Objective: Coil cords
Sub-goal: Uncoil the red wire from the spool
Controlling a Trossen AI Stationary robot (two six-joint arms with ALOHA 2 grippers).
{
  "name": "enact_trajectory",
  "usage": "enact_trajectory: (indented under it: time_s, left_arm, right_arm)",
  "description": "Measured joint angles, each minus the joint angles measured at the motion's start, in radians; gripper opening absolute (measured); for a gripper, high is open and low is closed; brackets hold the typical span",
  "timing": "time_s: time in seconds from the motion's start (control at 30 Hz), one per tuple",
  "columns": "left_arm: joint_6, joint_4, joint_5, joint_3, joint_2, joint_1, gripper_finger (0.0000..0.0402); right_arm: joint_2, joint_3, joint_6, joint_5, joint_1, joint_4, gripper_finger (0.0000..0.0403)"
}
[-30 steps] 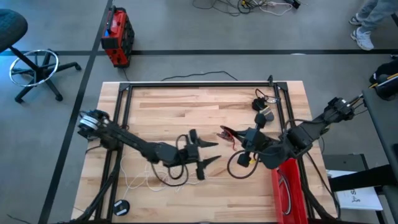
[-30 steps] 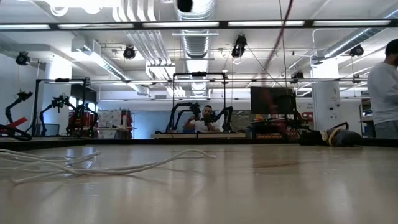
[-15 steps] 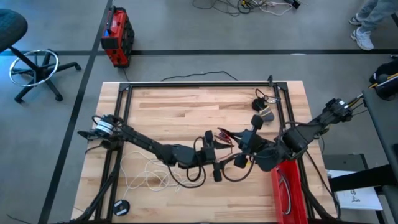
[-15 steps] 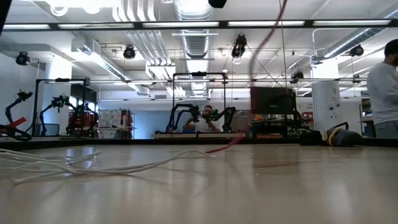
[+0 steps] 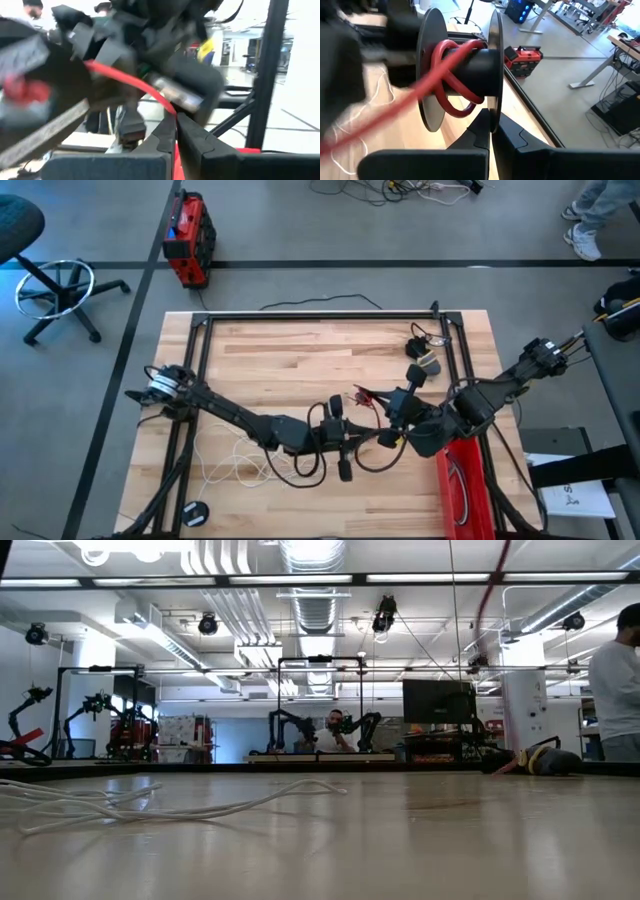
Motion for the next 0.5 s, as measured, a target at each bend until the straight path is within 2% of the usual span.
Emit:
enact_trajectory:
  time_s: [0.33, 0.4, 0.5]
  left_arm:
    - [0.143, 0.004, -0.016, 0.010, -0.111, -0.067, 0.0000]
    - [0.183, -0.017, -0.064, -0.006, -0.155, -0.083, 0.0000]
    - [0.233, -0.068, -0.212, -0.052, -0.225, -0.108, 0.0000]
  right_arm:
    - [0.004, -0.008, 0.068, -0.034, 0.001, -0.100, 0.0000]
    - [0.004, -0.013, 0.079, -0.036, 0.003, -0.117, 0.0000]
    - [0.004, -0.019, 0.087, -0.075, 0.012, -0.118, 0.0000]
